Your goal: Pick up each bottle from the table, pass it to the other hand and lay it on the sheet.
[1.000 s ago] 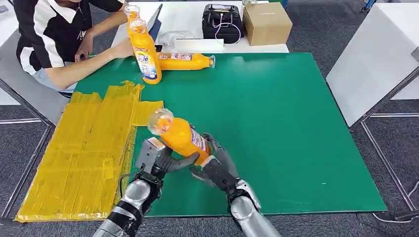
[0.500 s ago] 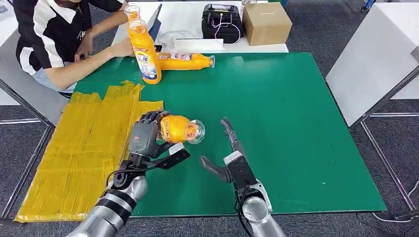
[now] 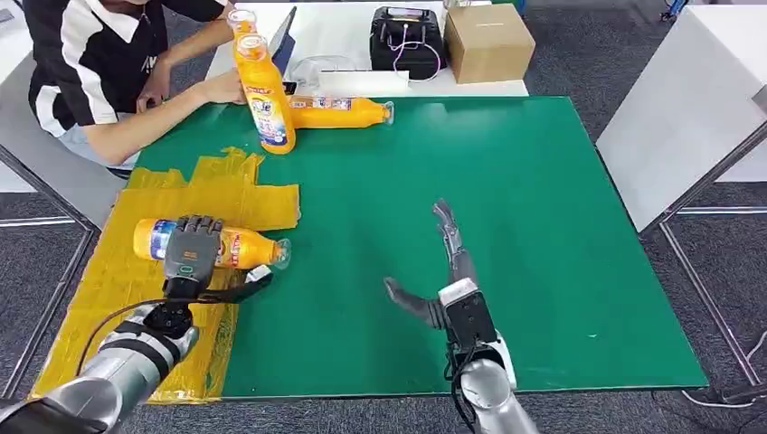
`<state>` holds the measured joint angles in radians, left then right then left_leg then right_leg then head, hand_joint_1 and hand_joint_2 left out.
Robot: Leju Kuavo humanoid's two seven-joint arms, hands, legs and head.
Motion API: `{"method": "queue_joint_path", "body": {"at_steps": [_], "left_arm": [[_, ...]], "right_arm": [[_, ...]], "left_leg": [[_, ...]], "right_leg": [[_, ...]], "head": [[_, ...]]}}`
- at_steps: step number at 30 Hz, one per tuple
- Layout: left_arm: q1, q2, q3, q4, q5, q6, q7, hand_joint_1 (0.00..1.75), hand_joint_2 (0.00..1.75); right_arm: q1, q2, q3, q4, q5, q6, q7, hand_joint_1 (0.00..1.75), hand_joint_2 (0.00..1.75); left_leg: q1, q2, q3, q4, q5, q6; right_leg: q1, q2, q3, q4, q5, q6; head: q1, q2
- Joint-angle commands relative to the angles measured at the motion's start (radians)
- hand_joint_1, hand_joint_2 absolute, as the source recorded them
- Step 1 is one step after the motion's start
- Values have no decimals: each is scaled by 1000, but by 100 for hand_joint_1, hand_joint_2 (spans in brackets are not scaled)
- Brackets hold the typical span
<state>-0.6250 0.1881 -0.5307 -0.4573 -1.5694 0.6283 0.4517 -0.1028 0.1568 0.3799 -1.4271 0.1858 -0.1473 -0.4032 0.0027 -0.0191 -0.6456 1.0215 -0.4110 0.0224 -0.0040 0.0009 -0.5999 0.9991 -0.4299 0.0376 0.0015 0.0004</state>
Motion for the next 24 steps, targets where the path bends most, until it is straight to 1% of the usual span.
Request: {"method": "queue_joint_path", "body": {"at_steps": [1,2,4,5,6,7,8,9,10,11,12,13,14,15,17,18,19,20,23,24], "left_arm": [[-79,28,-88,151,-1,-23,8,175,175],[-79,28,-88,151,-1,-23,8,175,175],[-79,28,-88,151,-1,-23,8,175,175],[-79,28,-88,151,-1,-23,8,175,175],[-79,28,-88,151,-1,-23,8,175,175],[-78,22,-69,156,5,-38,12,175,175],[-78,21,-63,156,7,-42,12,175,175],[-74,10,-19,157,35,-57,-15,175,175],[-66,-5,25,152,69,-53,-58,175,175],[-62,-19,56,148,91,-57,-100,175,175],[-57,-38,75,147,101,-67,-115,175,175],[-53,-54,99,144,121,-75,-141,89,175],[-49,-70,126,138,144,-84,-174,7,175],[-45,-78,138,132,149,-85,-187,0,175],[-36,-99,174,122,173,-94,-221,0,175],[-34,-104,183,118,177,-100,-234,0,175],[-31,-106,190,114,177,-100,-237,0,175],[-25,-110,208,107,174,-95,-246,0,175],[-7,-118,261,87,209,-63,-297,0,175],[-1,-119,273,80,216,-48,-309,0,175]], "right_arm": [[-6,-35,15,-19,-5,-5,-4,0,175],[-6,-35,15,-19,-5,-5,-4,0,175],[-6,-35,15,-19,-5,-5,-4,0,175],[-6,-35,15,-19,-5,-5,-4,0,175],[-6,-35,15,-19,-5,-5,-4,0,175],[-8,-36,17,-15,-6,-6,-4,0,175],[-8,-36,17,-15,-6,-6,-4,0,175],[-6,-32,22,-12,-6,-6,-4,0,175],[-5,-31,27,-8,-1,-7,1,0,175],[-6,-30,32,-3,4,-8,3,0,175],[-10,-28,38,6,9,-8,8,0,175],[-11,-26,39,10,11,-9,8,0,175],[-11,-25,39,11,13,-10,10,0,175],[-10,-25,39,10,16,-11,11,0,175],[-8,-25,35,8,20,-13,14,0,175],[-7,-25,32,8,21,-13,15,0,175],[-6,-24,30,8,22,-13,16,0,175],[-6,-22,26,9,24,-12,18,0,175],[-8,-21,24,12,30,-10,20,0,175],[-7,-21,23,12,32,-10,20,0,175]], "left_leg": [[0,2,2,0,-1,0],[1,3,5,0,-2,-1],[1,2,3,0,-1,-1],[1,2,6,-1,-2,-1],[1,2,5,0,-1,-1],[1,2,4,-1,-1,-1],[2,4,9,-1,-3,-2],[1,3,5,-1,-1,-1],[1,3,7,-1,-2,-1],[1,3,6,-1,-1,-1],[0,2,4,-1,-1,-1],[1,2,6,-1,-2,-1],[0,1,5,-1,-1,-1],[0,0,6,-2,-1,-1],[0,-1,6,-1,0,0],[0,-1,8,-2,-1,0],[0,0,7,-2,-1,0],[1,-1,9,-2,-1,-1],[-1,-2,6,-1,0,0],[0,-1,8,-2,0,0]], "right_leg": [[0,1,3,-1,0,0],[1,1,6,-2,-1,-1],[1,0,3,-1,0,0],[1,0,6,-2,-1,-1],[1,1,5,-1,-1,-1],[1,1,4,-1,0,0],[2,1,9,-3,-1,-1],[1,1,6,-2,0,-1],[1,1,7,-2,-1,-1],[1,1,6,-2,0,0],[1,0,4,-1,0,0],[1,0,7,-2,-1,0],[0,0,5,-2,0,0],[0,-2,7,-2,-1,0],[0,-2,6,-2,-1,0],[1,-2,9,-3,-1,0],[0,-1,8,-3,-1,0],[1,-2,11,-4,-1,0],[-1,-2,8,-2,0,0],[0,-2,10,-3,0,0]], "head": [[0,0],[0,0],[0,0],[0,0],[0,0],[0,0],[-1,0],[-1,0],[0,0],[0,0],[-1,0],[0,0],[-1,0],[-1,0],[0,0],[-1,0],[0,0],[-1,0],[-1,0],[-1,0]]}}
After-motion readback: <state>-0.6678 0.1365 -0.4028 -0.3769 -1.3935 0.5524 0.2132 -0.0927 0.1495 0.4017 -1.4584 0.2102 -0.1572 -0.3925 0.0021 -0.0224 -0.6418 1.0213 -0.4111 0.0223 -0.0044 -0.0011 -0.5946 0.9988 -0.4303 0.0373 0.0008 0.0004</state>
